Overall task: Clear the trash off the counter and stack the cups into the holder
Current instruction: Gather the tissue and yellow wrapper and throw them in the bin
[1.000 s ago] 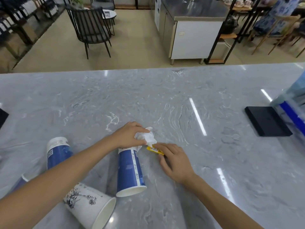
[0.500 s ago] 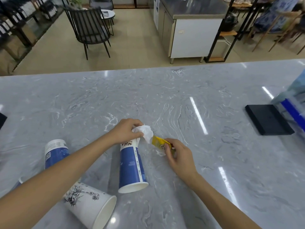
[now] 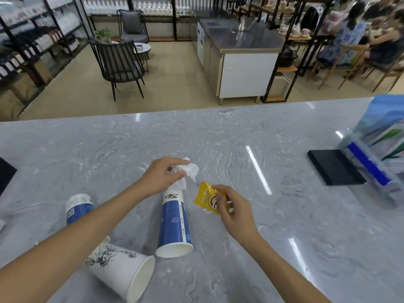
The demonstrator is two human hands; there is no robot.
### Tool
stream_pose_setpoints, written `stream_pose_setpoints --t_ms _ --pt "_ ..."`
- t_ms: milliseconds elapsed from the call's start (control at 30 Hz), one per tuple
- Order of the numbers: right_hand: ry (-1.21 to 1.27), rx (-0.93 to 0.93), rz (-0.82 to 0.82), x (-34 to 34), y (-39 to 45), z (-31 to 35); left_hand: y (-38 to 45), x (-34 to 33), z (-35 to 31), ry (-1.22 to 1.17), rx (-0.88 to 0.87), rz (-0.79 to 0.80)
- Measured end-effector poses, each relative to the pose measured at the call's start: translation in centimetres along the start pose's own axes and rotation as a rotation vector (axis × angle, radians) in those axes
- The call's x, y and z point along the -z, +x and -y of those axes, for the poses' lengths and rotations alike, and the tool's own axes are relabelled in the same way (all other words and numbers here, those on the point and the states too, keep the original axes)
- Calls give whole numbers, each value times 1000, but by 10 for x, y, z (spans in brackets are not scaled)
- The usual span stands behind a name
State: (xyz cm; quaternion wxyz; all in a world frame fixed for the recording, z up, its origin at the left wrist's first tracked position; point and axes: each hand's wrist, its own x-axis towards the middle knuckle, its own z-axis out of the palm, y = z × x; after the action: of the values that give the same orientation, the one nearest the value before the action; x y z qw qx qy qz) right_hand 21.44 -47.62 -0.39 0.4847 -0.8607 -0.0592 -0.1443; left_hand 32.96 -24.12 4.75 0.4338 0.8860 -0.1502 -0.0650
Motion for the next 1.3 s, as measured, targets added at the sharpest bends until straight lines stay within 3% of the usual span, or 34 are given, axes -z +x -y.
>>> stream_pose_setpoints --t_ms 267,667,1300 --pt "52 -6 -54 11 -10 29 -46 14 -20 -106 20 -94" --pt "83 86 11 24 -38 61 -136 26 -30 -175 78 -186" --pt "253 278 385 8 -99 93 -309 -18 -39 -336 307 -555"
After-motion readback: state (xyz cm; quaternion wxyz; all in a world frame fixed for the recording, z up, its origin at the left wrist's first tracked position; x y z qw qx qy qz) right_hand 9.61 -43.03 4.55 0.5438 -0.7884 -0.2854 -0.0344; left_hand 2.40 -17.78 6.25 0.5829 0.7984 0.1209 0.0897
